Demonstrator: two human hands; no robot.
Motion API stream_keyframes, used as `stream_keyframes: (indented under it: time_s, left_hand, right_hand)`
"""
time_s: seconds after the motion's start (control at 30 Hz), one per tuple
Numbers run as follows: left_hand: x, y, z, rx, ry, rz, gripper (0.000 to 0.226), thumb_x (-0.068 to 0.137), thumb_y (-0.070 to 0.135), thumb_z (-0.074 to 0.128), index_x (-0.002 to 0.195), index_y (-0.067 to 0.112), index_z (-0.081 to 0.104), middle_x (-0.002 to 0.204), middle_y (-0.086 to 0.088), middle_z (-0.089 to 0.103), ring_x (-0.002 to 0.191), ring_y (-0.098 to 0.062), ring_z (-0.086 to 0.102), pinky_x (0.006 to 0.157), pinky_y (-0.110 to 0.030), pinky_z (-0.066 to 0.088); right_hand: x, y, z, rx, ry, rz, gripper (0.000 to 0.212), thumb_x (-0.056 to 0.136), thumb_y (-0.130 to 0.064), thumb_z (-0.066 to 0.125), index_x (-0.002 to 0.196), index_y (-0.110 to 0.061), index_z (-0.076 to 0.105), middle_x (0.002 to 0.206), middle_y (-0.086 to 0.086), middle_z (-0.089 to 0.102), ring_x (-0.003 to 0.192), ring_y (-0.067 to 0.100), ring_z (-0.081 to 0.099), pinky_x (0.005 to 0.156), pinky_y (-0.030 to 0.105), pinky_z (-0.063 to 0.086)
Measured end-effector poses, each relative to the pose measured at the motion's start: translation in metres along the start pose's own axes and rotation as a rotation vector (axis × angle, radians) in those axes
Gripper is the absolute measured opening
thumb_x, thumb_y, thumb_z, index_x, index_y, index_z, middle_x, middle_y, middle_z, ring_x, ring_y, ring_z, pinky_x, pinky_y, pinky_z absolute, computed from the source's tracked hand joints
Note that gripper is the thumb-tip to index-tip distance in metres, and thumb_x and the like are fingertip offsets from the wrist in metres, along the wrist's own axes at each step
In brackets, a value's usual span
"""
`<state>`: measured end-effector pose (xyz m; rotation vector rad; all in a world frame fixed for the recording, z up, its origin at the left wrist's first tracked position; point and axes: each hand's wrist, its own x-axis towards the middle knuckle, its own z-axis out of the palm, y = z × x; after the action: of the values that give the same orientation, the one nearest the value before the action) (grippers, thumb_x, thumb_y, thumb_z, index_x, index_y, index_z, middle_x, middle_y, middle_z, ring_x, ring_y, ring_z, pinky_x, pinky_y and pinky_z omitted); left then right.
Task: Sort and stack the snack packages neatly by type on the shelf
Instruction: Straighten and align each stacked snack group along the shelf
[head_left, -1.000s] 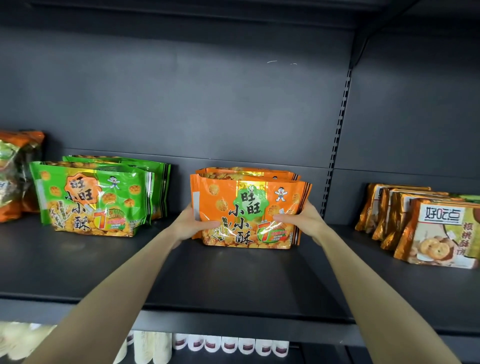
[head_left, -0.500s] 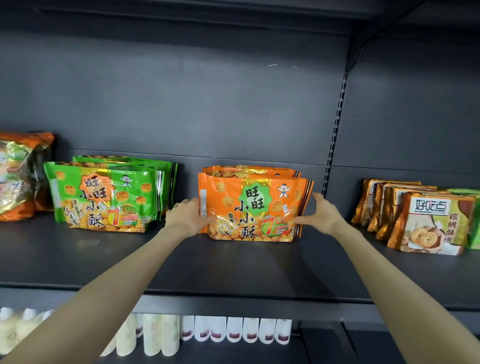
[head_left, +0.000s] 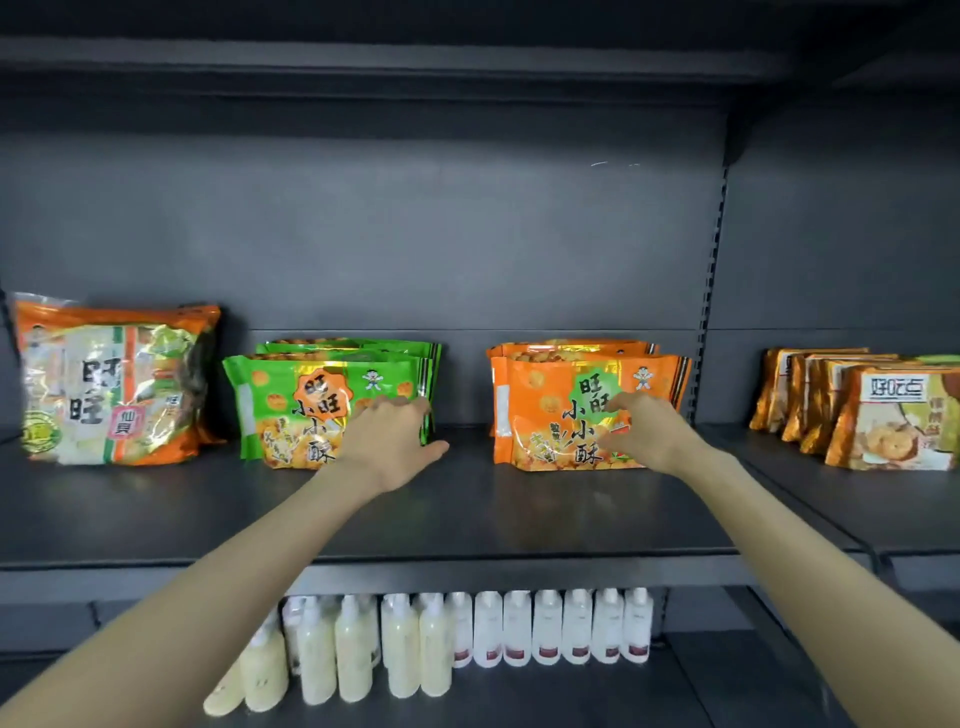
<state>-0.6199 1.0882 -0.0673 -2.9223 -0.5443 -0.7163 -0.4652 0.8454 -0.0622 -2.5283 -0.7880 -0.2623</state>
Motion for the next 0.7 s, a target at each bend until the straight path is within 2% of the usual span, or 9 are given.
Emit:
stream_keyframes:
  time_s: [0.1, 0.3, 0.5, 0.7]
  left_hand:
    - [-0.03, -0.038, -0.005, -0.003, -0.011, 0.0, 0.051, 0.088, 0.051, 0.052, 0.125, 0.016, 0.051, 0.12, -0.011, 0.06, 0.116, -0.03, 0.052, 0.094, -0.04, 0.042]
    - [-0.075, -0.097, -0.007, -0.047, -0.053, -0.035, 0.052, 0.088, 0.052, 0.052, 0.125, 0.015, 0.049, 0.11, -0.008, 0.062, 0.108, -0.028, 0.055, 0.086, -0.037, 0.045]
    - [-0.073, -0.151, -0.008, -0.196, 0.024, -0.139, 0.054, 0.086, 0.048, 0.058, 0.129, 0.016, 0.049, 0.125, -0.008, 0.058, 0.117, -0.029, 0.052, 0.09, -0.038, 0.046]
    - [-0.057, -0.192, 0.023, -0.268, 0.005, -0.232, 0.062, 0.085, 0.049, 0.06, 0.135, 0.016, 0.042, 0.132, -0.008, 0.053, 0.121, -0.029, 0.049, 0.094, -0.041, 0.045]
  right_hand:
    - [-0.019, -0.049, 0.025, 0.003, -0.028, -0.061, 0.052, 0.084, -0.024, 0.068, 0.132, -0.01, 0.051, 0.142, 0.01, 0.047, 0.129, 0.028, 0.044, 0.104, 0.037, 0.038]
    - [-0.041, -0.119, 0.066, -0.004, -0.086, -0.131, 0.051, 0.086, -0.028, 0.067, 0.131, -0.01, 0.052, 0.136, 0.011, 0.05, 0.123, 0.028, 0.048, 0.1, 0.035, 0.04]
    - [-0.023, -0.167, 0.082, 0.049, -0.077, -0.159, 0.049, 0.086, -0.027, 0.066, 0.13, -0.011, 0.052, 0.135, 0.009, 0.049, 0.123, 0.025, 0.047, 0.101, 0.034, 0.04]
    - [0.015, -0.187, 0.111, 0.104, -0.087, -0.16, 0.05, 0.086, -0.027, 0.068, 0.13, -0.01, 0.052, 0.135, 0.011, 0.049, 0.121, 0.026, 0.05, 0.1, 0.036, 0.043]
